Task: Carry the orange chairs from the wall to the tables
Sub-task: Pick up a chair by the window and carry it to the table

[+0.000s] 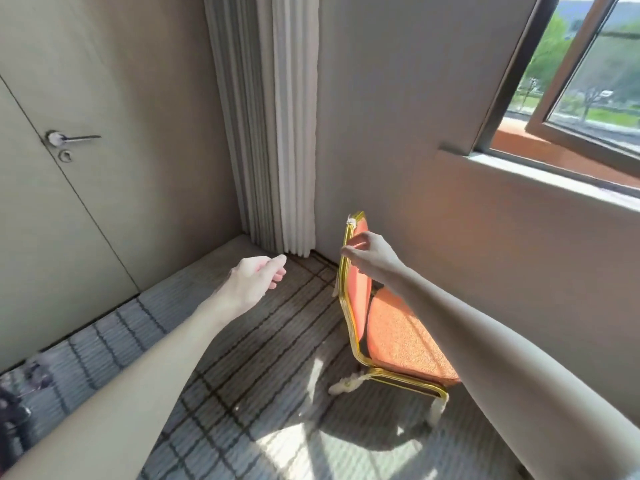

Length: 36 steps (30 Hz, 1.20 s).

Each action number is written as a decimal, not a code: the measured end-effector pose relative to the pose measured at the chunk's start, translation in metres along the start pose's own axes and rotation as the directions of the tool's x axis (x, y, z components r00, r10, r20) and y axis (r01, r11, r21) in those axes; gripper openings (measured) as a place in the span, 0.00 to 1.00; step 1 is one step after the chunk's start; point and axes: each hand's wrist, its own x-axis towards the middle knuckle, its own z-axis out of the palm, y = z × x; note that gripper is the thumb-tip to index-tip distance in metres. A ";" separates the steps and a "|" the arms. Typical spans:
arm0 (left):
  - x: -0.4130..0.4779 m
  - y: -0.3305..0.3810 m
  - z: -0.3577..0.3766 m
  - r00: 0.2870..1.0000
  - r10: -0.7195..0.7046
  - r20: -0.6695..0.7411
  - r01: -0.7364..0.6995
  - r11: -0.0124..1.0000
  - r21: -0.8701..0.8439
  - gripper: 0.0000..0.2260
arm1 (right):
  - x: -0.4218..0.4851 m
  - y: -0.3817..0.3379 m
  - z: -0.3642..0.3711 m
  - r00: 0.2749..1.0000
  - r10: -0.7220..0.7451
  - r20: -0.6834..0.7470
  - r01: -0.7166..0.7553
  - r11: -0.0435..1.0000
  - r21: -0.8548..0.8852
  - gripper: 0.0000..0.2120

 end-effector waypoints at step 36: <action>0.553 0.022 0.108 0.380 0.175 0.908 -0.799 0.556 0.227 0.21 | 0.335 0.084 0.079 0.640 0.723 -0.260 -0.715 0.684 0.141 0.20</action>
